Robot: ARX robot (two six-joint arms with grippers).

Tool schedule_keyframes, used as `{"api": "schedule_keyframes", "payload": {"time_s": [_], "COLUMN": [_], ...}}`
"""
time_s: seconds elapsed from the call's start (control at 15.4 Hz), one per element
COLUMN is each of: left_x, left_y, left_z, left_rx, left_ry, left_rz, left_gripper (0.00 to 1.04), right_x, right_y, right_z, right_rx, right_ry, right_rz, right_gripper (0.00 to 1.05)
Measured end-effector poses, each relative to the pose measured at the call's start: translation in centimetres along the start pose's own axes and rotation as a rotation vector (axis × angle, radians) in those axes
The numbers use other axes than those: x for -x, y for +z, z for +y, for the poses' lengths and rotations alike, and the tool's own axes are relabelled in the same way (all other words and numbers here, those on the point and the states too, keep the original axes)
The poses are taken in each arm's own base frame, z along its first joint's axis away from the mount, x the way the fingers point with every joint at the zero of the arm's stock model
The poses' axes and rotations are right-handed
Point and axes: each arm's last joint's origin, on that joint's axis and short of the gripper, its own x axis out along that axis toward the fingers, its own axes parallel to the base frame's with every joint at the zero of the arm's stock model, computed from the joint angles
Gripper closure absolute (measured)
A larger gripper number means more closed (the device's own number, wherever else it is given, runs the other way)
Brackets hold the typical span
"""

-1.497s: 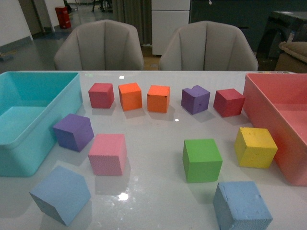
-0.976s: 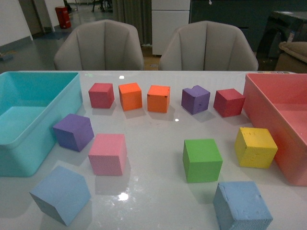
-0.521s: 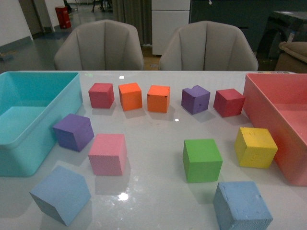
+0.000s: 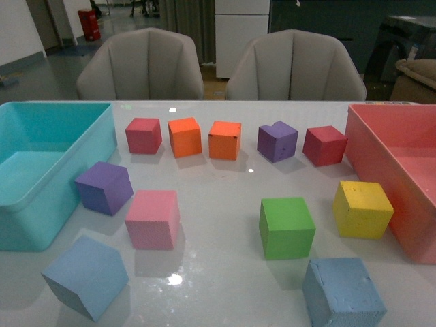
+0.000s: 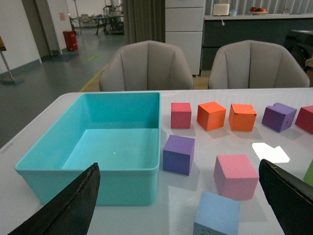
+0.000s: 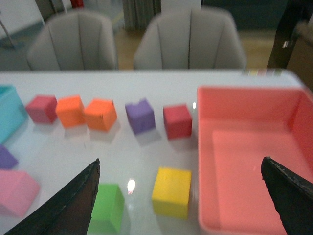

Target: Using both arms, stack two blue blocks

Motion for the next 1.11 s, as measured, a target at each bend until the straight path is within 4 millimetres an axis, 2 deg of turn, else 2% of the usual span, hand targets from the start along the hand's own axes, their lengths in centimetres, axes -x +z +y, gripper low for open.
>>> {"api": "schedule_keyframes", "payload": {"time_s": [0.13, 0.26, 0.39, 0.65, 0.91, 1.11], "left_x": [0.0, 0.0, 0.0, 0.0, 0.0, 0.0], "left_y": [0.0, 0.0, 0.0, 0.0, 0.0, 0.0], "left_z": [0.0, 0.0, 0.0, 0.0, 0.0, 0.0], "left_rx": [0.0, 0.0, 0.0, 0.0, 0.0, 0.0], "left_ry": [0.0, 0.0, 0.0, 0.0, 0.0, 0.0], "left_rz": [0.0, 0.0, 0.0, 0.0, 0.0, 0.0], "left_gripper": [0.07, 0.07, 0.07, 0.07, 0.07, 0.07], "right_x": [-4.5, -6.0, -6.3, -7.4, -8.4, -8.9], "right_y": [-3.4, -7.4, -9.6, -11.1, -12.0, -14.4], "right_z": [1.4, 3.0, 4.3, 6.6, 7.7, 8.0], "right_rx": [-0.035, -0.034, -0.045, -0.095, -0.104, -0.084], "right_ry": [0.022, 0.038, 0.046, 0.066, 0.051, 0.026], "right_rz": [0.284, 0.488, 0.594, 0.668, 0.709, 0.751], "right_gripper": [0.06, 0.06, 0.06, 0.06, 0.06, 0.06]}}
